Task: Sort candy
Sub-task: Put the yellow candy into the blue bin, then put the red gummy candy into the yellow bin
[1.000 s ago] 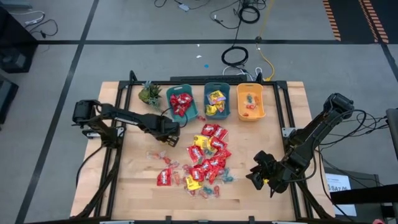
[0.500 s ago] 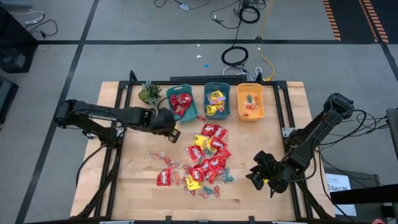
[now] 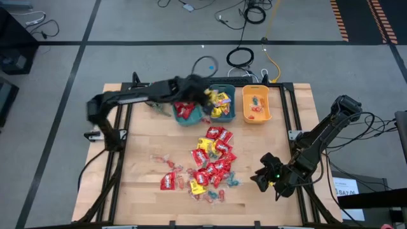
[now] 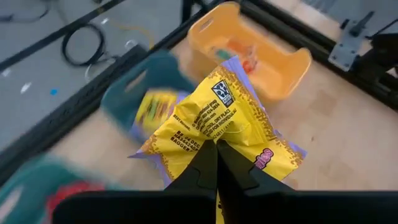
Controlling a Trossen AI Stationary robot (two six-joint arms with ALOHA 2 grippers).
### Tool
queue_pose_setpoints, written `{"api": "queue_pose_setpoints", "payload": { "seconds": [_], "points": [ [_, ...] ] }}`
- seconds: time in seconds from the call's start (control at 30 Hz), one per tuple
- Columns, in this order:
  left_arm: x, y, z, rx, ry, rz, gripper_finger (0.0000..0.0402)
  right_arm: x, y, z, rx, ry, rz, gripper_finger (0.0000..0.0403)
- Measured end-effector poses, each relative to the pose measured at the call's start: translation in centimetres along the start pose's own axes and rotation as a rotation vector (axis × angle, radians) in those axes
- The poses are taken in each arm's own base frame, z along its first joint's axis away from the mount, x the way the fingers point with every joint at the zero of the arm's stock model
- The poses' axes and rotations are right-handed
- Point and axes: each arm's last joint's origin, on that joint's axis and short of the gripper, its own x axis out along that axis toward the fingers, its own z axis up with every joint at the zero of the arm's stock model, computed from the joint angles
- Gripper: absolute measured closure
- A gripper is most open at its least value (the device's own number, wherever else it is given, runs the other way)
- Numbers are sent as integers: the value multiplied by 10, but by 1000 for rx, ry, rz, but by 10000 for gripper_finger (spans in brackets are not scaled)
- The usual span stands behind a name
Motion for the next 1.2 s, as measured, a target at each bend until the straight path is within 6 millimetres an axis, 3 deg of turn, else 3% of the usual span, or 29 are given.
{"api": "queue_pose_setpoints", "payload": {
  "seconds": [0.23, 0.43, 0.7, 0.97, 1.2],
  "points": [
    [69, 11, 37, 78, 19, -10, 400, 1, 0, 3, 17, -33, -1, 200],
    [108, 23, 36, 65, 78, -15, 362, 1, 0, 3, 41, -32, -1, 200],
    [122, 41, 33, 39, 114, -44, 300, 1, 0, 3, 100, -32, -1, 200],
    [121, 44, 35, 37, 108, -40, 295, 1, 0, 3, 98, -32, -1, 200],
    [121, 35, 33, 45, 111, -52, 295, 1, 0, 3, 97, -32, -1, 200]
  ]
}}
